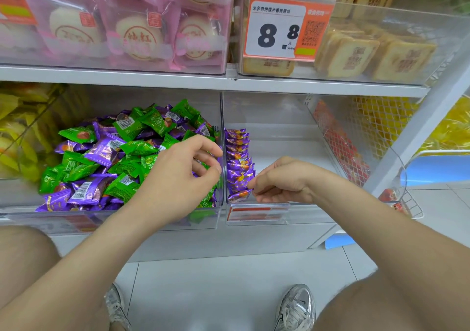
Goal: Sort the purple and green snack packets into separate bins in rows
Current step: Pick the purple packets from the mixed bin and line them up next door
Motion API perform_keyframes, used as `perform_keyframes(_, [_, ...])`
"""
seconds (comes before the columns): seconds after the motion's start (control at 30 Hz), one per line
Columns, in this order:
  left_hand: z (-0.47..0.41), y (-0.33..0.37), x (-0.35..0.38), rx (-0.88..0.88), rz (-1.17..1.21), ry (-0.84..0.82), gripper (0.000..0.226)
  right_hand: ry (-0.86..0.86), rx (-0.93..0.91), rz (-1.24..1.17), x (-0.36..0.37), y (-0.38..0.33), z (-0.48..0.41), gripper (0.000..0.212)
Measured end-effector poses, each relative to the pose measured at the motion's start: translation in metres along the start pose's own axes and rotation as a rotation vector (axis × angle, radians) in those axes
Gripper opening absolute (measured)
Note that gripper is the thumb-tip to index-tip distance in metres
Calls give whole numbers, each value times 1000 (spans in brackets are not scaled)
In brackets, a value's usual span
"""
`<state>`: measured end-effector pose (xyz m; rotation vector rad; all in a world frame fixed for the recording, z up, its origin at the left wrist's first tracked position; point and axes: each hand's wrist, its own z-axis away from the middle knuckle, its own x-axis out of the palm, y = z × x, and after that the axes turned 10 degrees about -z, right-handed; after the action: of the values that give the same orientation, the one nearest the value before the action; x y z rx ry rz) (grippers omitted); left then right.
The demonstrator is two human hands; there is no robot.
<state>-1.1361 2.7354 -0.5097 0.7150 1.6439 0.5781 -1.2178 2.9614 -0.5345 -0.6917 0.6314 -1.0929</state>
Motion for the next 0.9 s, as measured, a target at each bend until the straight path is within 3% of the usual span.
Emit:
perform_keyframes(0.43, [0,2,-1,-7,-14,1,20,161,-388,665,5,2,-2,16])
perform_keyframes(0.63, [0,3,-2,-5,-16,-3,20,160,-385,684,6,1,2,10])
perform_keyframes(0.9, [1,3,-2,-7,-20,-3,20,188,-578,817,8,1,-1,8])
